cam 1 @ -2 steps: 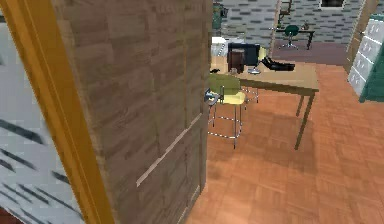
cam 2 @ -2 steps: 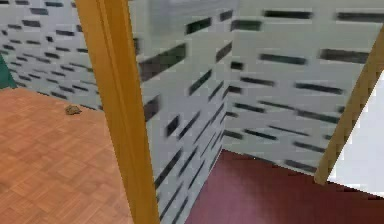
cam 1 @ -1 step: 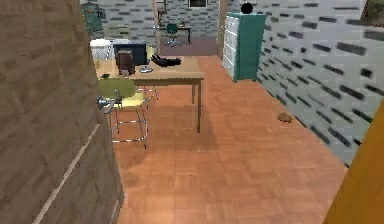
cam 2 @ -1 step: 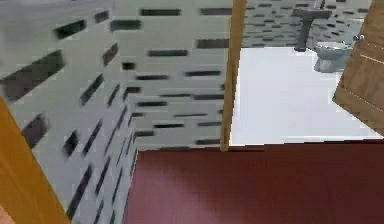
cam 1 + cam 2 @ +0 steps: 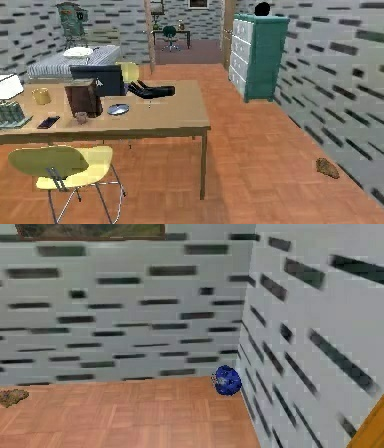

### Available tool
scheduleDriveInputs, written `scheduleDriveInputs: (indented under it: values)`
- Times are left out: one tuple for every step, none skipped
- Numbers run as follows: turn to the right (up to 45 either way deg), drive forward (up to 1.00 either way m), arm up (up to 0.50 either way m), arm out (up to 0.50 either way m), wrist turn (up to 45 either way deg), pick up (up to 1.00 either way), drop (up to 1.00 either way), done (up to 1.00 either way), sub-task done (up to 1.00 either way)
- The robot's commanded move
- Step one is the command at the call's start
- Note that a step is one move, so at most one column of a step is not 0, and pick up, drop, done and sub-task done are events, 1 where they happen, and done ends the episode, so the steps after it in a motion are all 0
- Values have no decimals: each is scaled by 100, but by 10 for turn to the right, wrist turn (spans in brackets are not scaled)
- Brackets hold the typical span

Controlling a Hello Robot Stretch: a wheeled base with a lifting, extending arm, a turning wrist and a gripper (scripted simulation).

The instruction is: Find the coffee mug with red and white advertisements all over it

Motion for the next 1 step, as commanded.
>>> scheduleDriveInputs:
  values:
    - [30, 0, 0, 0, 0, 0, 0, 0, 0]
